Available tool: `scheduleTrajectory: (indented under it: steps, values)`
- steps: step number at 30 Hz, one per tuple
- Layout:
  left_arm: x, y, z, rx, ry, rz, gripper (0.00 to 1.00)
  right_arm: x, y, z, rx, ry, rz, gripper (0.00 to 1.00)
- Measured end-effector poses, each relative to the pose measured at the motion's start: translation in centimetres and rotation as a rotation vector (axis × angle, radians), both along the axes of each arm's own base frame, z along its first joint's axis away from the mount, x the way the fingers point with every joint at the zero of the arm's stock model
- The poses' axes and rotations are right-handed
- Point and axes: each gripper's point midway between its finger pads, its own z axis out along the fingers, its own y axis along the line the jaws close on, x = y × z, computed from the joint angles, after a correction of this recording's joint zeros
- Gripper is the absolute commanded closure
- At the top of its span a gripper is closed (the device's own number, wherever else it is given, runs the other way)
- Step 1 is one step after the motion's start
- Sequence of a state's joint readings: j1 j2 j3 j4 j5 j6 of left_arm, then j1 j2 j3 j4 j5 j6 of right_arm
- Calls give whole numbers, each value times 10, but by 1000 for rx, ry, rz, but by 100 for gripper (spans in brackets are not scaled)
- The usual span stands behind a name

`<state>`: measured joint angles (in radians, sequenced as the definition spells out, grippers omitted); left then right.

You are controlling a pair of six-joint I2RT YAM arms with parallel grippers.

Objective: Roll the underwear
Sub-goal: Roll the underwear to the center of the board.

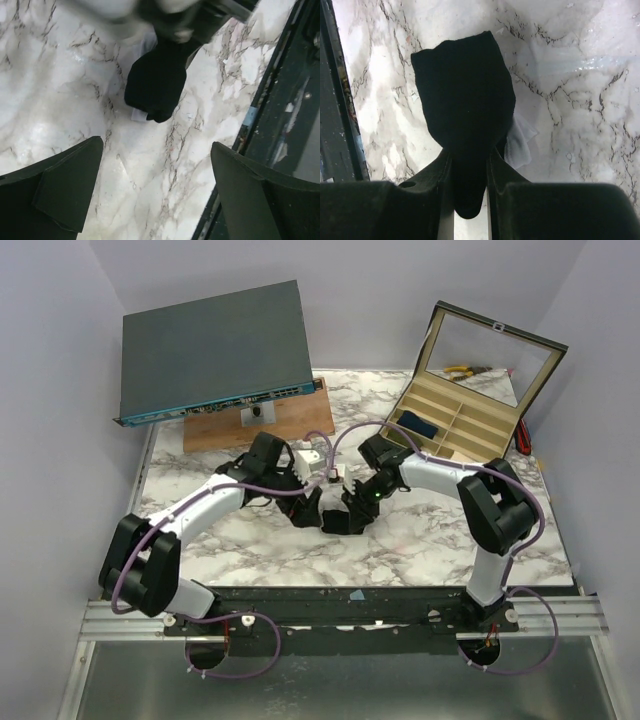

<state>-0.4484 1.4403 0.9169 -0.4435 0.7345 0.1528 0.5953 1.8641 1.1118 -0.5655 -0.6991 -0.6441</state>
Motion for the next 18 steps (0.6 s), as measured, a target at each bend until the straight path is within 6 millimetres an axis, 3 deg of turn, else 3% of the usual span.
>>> scheduleTrajectory:
  steps: [8, 18]
  values:
    - [-23, -37, -8, 132, -279, -166, 1, -1, 1, -2, -2, 26, 2, 99]
    - [-8, -52, -27, 328, -558, -225, 1, -1, 0, -1, 14, 61, -21, 99]
